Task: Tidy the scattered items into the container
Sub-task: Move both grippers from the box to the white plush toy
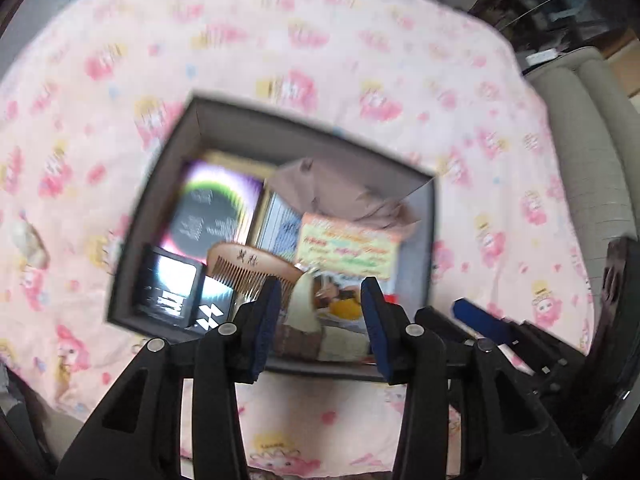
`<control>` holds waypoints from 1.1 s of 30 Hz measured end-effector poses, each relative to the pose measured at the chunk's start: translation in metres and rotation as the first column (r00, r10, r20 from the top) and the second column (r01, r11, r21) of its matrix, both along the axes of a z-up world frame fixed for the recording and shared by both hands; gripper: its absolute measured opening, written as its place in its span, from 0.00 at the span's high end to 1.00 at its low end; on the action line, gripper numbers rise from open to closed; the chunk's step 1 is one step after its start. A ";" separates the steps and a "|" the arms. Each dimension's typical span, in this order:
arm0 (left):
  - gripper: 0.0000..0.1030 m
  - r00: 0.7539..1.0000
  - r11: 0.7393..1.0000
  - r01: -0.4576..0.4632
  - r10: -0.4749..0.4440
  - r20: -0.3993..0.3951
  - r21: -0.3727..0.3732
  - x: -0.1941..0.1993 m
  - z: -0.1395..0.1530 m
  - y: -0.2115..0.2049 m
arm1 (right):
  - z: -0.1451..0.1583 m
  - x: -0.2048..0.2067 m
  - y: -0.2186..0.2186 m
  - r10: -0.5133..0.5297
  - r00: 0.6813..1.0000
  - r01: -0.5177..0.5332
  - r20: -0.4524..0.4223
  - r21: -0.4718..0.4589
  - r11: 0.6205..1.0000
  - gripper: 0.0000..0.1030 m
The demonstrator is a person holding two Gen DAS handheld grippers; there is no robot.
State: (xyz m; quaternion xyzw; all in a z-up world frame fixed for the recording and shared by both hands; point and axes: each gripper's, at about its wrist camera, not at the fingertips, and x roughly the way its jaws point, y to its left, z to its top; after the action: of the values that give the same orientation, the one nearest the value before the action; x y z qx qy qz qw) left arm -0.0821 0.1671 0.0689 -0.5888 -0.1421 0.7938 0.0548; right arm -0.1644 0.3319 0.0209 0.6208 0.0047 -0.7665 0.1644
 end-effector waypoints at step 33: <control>0.44 0.869 0.863 -0.495 0.492 -0.058 -0.100 0.143 0.047 -0.327 | 0.076 0.125 -0.320 0.444 0.894 -0.446 -0.059 -0.039 0.894 0.54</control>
State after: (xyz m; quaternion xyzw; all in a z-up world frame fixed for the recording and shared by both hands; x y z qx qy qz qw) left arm 0.0613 -0.1600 0.1155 -0.5227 -0.2424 0.7971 -0.1806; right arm -0.0395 0.0118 0.0964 0.5800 0.1307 -0.7233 0.3513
